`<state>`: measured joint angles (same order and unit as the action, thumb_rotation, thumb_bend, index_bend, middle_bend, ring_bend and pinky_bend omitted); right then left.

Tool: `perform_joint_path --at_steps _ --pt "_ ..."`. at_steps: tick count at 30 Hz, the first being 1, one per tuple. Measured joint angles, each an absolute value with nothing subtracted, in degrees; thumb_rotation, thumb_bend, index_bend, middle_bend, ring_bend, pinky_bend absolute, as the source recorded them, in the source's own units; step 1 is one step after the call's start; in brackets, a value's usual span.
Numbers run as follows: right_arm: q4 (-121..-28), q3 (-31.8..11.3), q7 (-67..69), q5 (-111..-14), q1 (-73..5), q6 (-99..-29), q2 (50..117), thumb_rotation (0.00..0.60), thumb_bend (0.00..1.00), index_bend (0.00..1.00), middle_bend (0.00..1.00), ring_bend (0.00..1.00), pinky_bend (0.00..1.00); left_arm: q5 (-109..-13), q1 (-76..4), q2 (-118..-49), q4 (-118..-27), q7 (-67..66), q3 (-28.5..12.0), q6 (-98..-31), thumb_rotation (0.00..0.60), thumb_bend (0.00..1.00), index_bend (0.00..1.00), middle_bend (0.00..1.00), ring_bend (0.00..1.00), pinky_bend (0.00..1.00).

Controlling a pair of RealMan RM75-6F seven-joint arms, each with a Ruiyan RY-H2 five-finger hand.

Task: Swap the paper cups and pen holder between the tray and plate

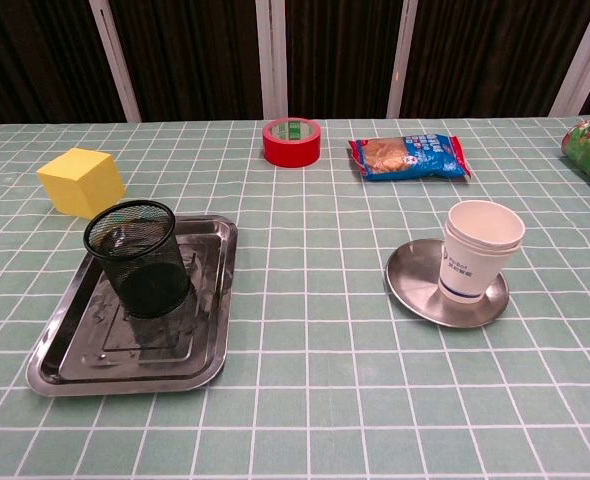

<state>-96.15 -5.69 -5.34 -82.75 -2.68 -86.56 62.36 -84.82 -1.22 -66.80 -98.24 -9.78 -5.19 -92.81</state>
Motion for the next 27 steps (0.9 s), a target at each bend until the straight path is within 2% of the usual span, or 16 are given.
perform_joint_path --at_steps 18,27 --pt "-97.4 -3.9 -4.2 -85.4 -3.4 -84.7 62.5 0.6 0.0 0.0 0.0 0.0 0.0 -85.6 -0.4 -65.9 -99.1 -8.5 -5.0 -94.0 0.6 0.07 0.19 0.0 0.0 0.09" --pt "-98.6 -3.2 -2.2 -87.1 -6.4 -79.6 62.2 0.6 0.0 0.0 0.0 0.0 0.0 -86.1 -0.5 -66.4 -99.4 -9.6 -4.7 -94.0 0.6 0.07 0.19 0.0 0.0 0.09"
